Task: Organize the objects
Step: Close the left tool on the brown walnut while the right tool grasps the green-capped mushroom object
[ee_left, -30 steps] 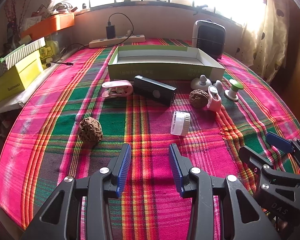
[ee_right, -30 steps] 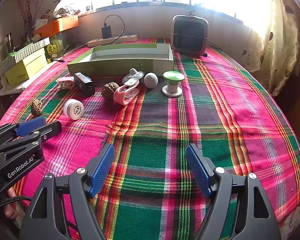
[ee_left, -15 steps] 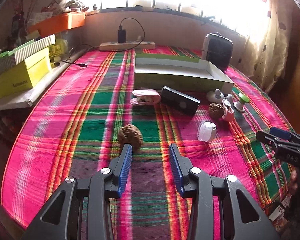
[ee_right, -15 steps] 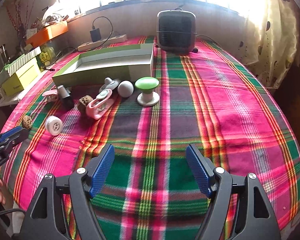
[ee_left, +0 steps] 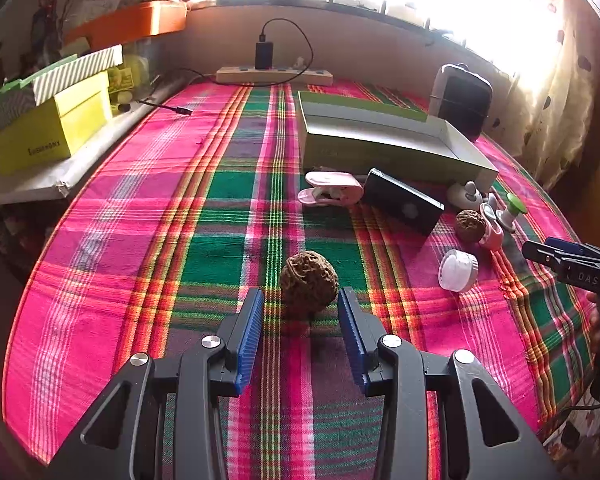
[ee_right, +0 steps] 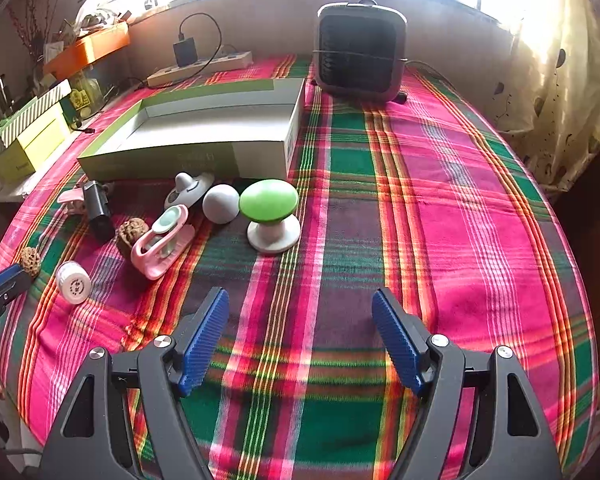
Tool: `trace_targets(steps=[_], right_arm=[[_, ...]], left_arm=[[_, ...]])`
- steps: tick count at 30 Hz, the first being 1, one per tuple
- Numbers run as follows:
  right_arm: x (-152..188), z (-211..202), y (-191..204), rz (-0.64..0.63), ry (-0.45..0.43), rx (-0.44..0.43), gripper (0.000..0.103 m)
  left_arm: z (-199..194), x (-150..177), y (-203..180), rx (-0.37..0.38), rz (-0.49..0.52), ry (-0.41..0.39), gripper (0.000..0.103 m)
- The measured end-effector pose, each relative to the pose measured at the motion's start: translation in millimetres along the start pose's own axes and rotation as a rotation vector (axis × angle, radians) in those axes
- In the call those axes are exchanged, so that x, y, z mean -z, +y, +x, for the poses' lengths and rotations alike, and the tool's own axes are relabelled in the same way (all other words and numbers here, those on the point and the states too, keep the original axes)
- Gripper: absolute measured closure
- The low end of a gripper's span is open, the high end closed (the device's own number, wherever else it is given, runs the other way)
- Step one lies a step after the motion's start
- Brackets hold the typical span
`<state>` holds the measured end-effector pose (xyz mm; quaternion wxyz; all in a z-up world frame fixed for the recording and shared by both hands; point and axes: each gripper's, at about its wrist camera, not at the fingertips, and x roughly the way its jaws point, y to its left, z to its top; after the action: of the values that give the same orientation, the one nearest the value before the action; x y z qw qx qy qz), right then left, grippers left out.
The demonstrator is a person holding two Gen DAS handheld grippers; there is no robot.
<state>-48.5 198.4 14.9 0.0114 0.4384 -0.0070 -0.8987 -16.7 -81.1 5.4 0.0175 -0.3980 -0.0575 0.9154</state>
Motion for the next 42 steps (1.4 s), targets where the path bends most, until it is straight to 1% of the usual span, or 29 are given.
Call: trace_targets(steps=[3,8,16,22,25,30,32,42], right_arm=[[-8.0,9.7,-0.9,-0.008,0.021,0.000,0.029],[-17.1,17.5,1.3,-0.022,0.019,-0.008,0.029],[-28.3,27.9,4.5,-0.033,0.011,0.003,0.029],[-31.5,30.4,5.9,-0.037,0.011,0.003,0.029],[-32.9,30.8,5.9,-0.036,0.008,0.002,0.034],[-34.3,31.5,5.8,-0.038,0.004,-0.002,0.040],[-34.5,31.0,6.7,-0.040,0.001,-0.003,0.045],[-34.7,29.5,7.0,-0.036,-0.009,-0.003,0.063]], left_arm=[[3.5,-2.8,2.2,0.004,-0.018,0.008,0.066],[6.2,-6.2,4.0,0.001,-0.025,0.010,0.066],[11.3,-10.4,4.4,-0.008,-0.022,0.002,0.066],[14.3,-13.9,6.5,-0.008,-0.035,-0.006,0.067],[15.3,-15.2,7.1,-0.011,-0.036,-0.008,0.067],[16.2,-16.0,7.9,-0.023,-0.035,-0.011,0.071],[16.7,-16.7,8.8,-0.025,-0.039,-0.010,0.072],[17.1,-17.6,10.1,-0.024,-0.044,-0.009,0.072]])
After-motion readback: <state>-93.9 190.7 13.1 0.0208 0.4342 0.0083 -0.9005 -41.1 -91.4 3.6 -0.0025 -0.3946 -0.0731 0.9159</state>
